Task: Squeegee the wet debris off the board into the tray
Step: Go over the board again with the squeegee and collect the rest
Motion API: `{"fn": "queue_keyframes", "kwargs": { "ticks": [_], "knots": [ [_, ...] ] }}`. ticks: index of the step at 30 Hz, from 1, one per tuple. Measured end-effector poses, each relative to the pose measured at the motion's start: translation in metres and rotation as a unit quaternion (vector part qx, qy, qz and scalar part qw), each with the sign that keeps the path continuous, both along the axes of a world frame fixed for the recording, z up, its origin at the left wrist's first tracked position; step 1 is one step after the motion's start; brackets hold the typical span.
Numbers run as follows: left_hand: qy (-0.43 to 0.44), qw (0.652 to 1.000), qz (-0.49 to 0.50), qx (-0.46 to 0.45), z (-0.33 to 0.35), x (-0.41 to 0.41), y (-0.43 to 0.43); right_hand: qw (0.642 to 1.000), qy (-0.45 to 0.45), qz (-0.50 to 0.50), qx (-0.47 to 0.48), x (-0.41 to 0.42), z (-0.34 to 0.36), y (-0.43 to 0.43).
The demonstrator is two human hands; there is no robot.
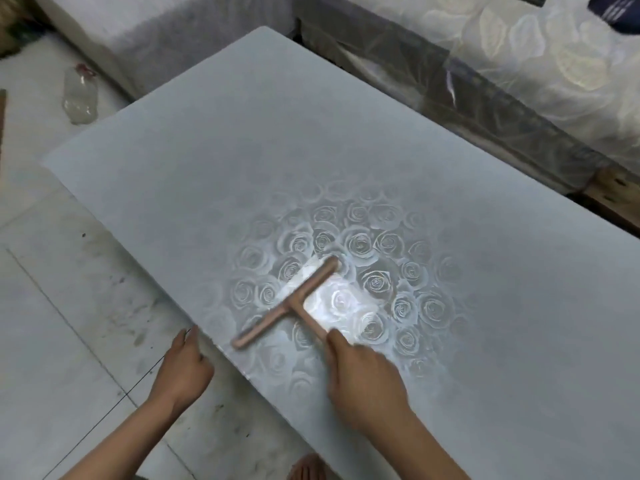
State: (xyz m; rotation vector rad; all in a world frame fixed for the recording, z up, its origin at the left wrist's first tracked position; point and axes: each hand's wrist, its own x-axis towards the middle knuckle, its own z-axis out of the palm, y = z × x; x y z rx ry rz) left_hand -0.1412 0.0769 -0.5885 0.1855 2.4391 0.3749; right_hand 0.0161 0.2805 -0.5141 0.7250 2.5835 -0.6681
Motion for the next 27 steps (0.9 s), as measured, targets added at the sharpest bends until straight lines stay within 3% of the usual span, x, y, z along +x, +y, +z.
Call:
{"fn": "queue_keyframes", "kwargs": {
  "ticks": [3, 6, 10, 14, 17, 22, 27],
  "knots": [
    [-0.086, 0.99, 0.11, 0.024, -0.003, -0.006, -0.01, 1.0, 0.027, 0.013, -0.001, -0.032, 0.003, -0.001],
    [-0.174, 0.94, 0.263, 0.129, -0.003, -0.01, -0.006, 1.0, 0.018, -0.006, 0.004, 0.011, 0.015, -0.005],
    [-0.235, 0.926, 0.245, 0.165, -0.005, -0.013, -0.005, 0.997, -0.073, -0.004, 0.015, 0.036, 0.012, -0.032],
    [-0.222, 0.923, 0.271, 0.16, -0.015, -0.017, -0.019, 1.0, -0.002, 0.008, 0.002, -0.043, -0.007, -0.045],
    [-0.2, 0.908, 0.328, 0.166, -0.02, -0.018, -0.03, 1.0, 0.0, 0.009, -0.015, -0.091, -0.001, -0.046],
    [-0.214, 0.901, 0.335, 0.175, 0.0, -0.018, -0.045, 1.0, -0.009, -0.008, -0.01, -0.038, 0.038, -0.061],
    [-0.203, 0.904, 0.33, 0.182, 0.036, -0.009, -0.063, 0.998, -0.039, 0.04, 0.009, -0.021, 0.074, -0.069]
  ]
}}
